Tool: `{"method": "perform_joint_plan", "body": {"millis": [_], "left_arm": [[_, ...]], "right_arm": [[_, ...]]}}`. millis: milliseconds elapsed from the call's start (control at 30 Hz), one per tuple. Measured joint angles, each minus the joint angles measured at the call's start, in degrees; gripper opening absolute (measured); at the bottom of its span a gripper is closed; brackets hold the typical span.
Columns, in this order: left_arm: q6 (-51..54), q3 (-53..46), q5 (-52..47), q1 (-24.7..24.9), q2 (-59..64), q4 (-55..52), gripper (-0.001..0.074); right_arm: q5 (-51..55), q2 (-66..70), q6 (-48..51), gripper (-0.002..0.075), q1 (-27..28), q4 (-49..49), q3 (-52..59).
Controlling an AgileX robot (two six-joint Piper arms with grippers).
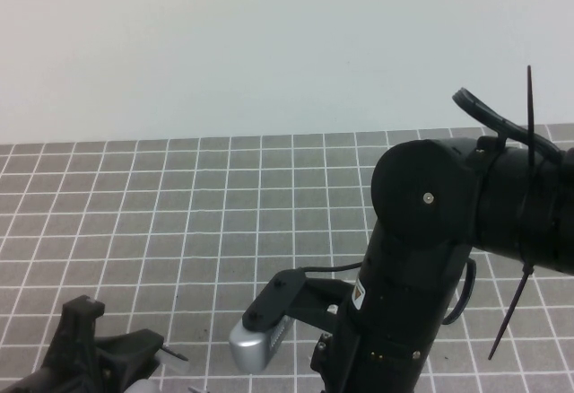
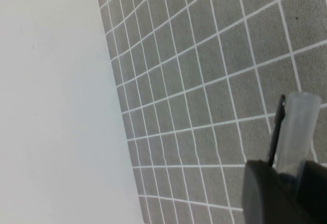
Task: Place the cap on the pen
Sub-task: 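Pick up the pen and its cap, cap the pen, and set it down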
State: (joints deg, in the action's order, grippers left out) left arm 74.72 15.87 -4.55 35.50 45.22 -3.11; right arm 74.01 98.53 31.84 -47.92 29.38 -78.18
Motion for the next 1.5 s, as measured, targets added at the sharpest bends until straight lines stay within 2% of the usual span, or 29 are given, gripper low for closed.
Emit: {"method": "perform_joint_plan", "body": {"millis": [167, 367, 600, 1033, 1333, 1500], "left_arm": [[0.0, 0.0, -0.63, 0.21, 0.0, 0.0, 0.0078], [0.0, 0.0, -0.87, 2.78, 0.0, 0.0, 0.0078], [0.0, 0.0, -0.87, 2.78, 0.0, 0.0, 0.0078], [0.0, 0.0, -3.1, 2.78, 0.0, -0.36, 0.0078], [0.0, 0.0, -1.34, 2.68, 0.0, -0.46, 0.0078], [-0.08, 0.0, -1.46, 5.05, 0.0, -0.3, 0.0078]], "right_arm": [[-1.25, 0.0, 0.0, -0.0003, 0.0, -1.16, 0.0], [-2.19, 0.44, 0.0, -0.0003, 0.0, -1.18, 0.0], [-5.22, 0.79, 0.0, -0.0003, 0.0, 0.59, 0.0], [-0.91, 0.79, -0.26, -0.0003, 0.0, -1.21, 0.0], [-4.39, 0.79, -0.26, -0.0003, 0.0, -1.21, 0.0], [-6.36, 0.79, -0.26, -0.0003, 0.0, -1.21, 0.0]]}}
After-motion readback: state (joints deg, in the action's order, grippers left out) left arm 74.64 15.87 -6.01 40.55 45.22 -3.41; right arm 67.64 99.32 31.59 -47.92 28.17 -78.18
